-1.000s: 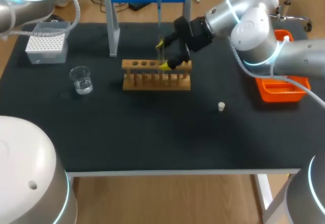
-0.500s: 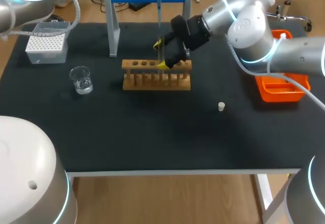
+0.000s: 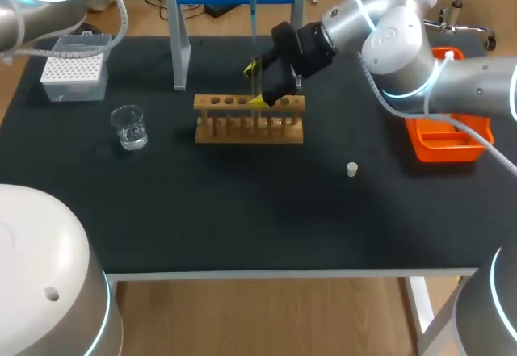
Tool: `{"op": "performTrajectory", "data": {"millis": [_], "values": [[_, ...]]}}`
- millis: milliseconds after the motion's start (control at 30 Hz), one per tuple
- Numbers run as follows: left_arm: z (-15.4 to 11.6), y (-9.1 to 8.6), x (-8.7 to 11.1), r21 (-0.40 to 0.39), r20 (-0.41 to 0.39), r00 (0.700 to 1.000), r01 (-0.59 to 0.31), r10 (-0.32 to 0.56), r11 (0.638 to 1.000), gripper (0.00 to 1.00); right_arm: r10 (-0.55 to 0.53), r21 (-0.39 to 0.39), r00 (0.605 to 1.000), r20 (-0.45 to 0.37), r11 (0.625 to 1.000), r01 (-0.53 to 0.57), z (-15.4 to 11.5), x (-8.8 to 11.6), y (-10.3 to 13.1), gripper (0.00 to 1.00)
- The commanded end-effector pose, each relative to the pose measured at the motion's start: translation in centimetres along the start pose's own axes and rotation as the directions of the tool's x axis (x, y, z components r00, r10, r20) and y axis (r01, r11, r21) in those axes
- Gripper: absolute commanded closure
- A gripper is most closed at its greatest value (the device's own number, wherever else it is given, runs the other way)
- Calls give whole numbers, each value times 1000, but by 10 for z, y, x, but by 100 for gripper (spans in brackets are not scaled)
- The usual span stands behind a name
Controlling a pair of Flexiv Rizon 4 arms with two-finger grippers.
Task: Invert the test tube, pick up the pipette, mount the tip to pipette, aspirate from beaker and dispense into the tube, eject the tip, return the pipette, and cap with the stopper.
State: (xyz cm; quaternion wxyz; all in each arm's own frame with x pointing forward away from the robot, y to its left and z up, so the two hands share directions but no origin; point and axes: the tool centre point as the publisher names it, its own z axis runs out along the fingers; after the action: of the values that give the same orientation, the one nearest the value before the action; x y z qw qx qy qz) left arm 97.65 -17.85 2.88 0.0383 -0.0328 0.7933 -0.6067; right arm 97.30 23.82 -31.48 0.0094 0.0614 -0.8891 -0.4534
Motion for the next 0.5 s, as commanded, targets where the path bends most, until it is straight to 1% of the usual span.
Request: {"op": "performTrajectory", "data": {"millis": [33, 500], "values": [[-1, -1, -2, -4, -5, 1000, 1, -1, 1000, 100, -3, 0, 1000, -6, 1000, 3, -2, 1, 2, 0], [-1, -1, -2, -4, -5, 1000, 1, -1, 1000, 100, -3, 4, 1000, -8, 1000, 3, -2, 2, 2, 0]]}}
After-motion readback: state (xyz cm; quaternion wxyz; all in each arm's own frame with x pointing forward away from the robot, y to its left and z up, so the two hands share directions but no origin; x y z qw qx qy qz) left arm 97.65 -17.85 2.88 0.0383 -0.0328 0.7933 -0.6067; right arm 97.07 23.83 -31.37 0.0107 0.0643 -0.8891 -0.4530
